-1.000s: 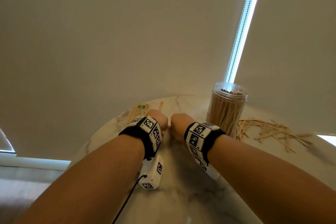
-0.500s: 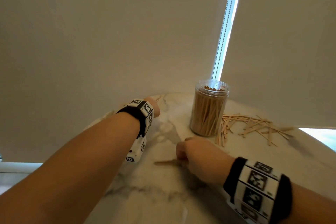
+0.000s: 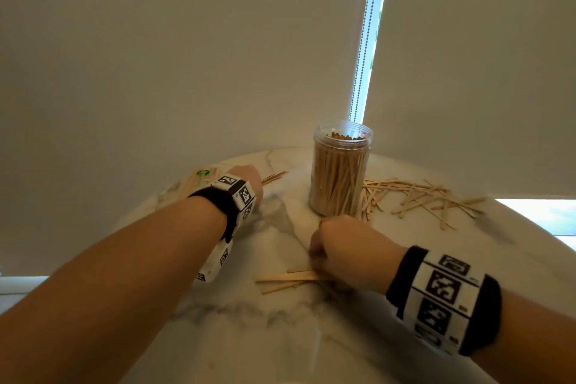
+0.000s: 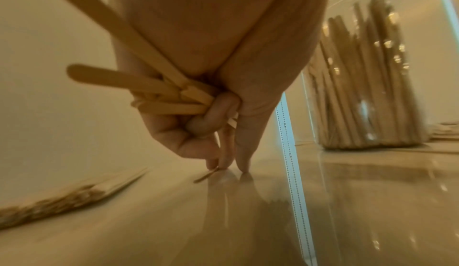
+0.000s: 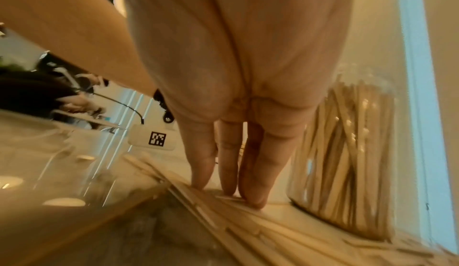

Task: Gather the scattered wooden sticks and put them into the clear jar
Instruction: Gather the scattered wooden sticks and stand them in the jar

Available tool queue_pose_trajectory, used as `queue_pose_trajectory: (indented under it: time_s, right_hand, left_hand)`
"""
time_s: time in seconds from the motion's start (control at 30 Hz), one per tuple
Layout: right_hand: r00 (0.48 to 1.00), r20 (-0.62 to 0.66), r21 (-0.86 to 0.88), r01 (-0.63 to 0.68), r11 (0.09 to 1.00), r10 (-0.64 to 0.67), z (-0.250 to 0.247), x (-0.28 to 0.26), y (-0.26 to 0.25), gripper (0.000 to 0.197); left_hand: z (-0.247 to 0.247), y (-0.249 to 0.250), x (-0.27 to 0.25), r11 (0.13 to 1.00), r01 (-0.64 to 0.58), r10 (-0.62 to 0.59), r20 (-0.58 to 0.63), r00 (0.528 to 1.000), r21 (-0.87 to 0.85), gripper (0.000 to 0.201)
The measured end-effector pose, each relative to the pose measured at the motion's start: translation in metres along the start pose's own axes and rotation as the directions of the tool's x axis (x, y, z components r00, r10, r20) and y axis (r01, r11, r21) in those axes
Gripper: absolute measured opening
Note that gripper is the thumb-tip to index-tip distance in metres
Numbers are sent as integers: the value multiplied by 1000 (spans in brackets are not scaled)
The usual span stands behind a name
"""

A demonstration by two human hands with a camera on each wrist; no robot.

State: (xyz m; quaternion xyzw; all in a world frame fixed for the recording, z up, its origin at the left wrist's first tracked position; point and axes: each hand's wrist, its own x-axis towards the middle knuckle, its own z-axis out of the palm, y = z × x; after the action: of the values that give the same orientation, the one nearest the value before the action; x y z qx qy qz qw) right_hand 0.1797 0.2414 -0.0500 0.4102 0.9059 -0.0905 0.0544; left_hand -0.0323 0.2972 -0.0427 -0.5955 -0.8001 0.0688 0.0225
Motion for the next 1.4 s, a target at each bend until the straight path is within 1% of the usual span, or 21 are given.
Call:
queue_pose_trajectory:
  time_s: [0.07,0.17,0.3,0.43,0.53,0.57,0.63,0.7,0.73,0.77,0.8,0.83,0.9,0.93,1.0,1.07,1.13,1.2,1.27,1.33,1.4]
  right_hand:
    - [1000,-15,-69,0,998,-1,3,-8,-8,22]
    - [1000,-26,-83,-5,997,3,7,-27,-18,25]
    - [1000,-24,-74,5,997,-7,12,-57,-32,26]
    - [998,-6,-75,58,996,-59,17,-89,-41,25]
    - [991,-14,28,131,991,-130,9,-115,-41,32]
    - [986,-1,21,165,986,-165,5,-122,-40,37]
    - [972,112,-67,216,974,-208,0,-132,-35,57]
    - [946,294,-150,187,971,-137,-1,-137,-30,78]
    - [931,352,-161,165,973,-100,0,-137,-28,81]
    - [923,376,-155,150,976,-83,3,-137,-26,80]
    - [927,364,-152,156,976,-92,6,-137,-26,75]
    - [940,322,-167,175,970,-115,9,-137,-27,65]
    - [970,189,-217,192,957,-152,11,-137,-30,40]
    - [979,132,-215,183,959,-157,12,-137,-31,33]
    - [986,87,-179,157,971,-143,14,-137,-34,31]
    - [990,54,-135,134,982,-127,17,-136,-38,31]
    - [992,25,-89,126,988,-124,18,-136,-40,31]
    - [993,17,-42,119,992,-118,19,-137,-40,38]
    - [994,7,0,107,994,-107,19,-138,-38,42]
    - [994,-14,47,105,993,-105,21,-138,-35,32]
    - [993,-46,89,111,990,-107,22,-138,-32,23]
  left_hand:
    - [4,-2,-15,1000,3,-3,-48,999,-2,11]
    - [11,-2,-42,996,-11,4,-82,997,-84,18]
    - [15,-3,-81,993,-57,45,-113,993,-108,22]
    - [17,-4,-115,990,-86,79,-62,995,-108,20]
    - [13,1,-138,990,-111,114,21,993,-84,20]
    - [13,3,-144,990,-120,124,53,991,-75,22]
    - [13,8,-159,991,-120,127,115,985,-65,23]
    - [13,10,-174,991,-110,119,129,984,-75,23]
    - [11,10,-182,990,-103,116,133,984,-101,27]
    - [8,10,-189,987,-93,110,133,985,-132,31]
    - [5,10,-197,981,-74,98,127,987,-178,33]
    - [2,10,-203,970,-54,83,114,990,-236,32]
    - [0,9,-213,921,-19,64,103,993,-388,32]
    - [0,8,-219,891,-10,63,103,993,-454,32]
    - [0,6,-226,857,-27,77,77,994,-514,31]
    - [-2,5,-233,850,-51,99,65,993,-524,32]
    - [-4,8,-239,845,-63,133,94,987,-531,32]
    - [-3,13,-242,862,-77,157,121,980,-501,31]
    - [2,18,-244,882,-102,171,112,979,-461,28]
    - [8,20,-246,897,-139,194,93,977,-420,32]
    - [11,21,-246,905,-165,222,106,969,-392,42]
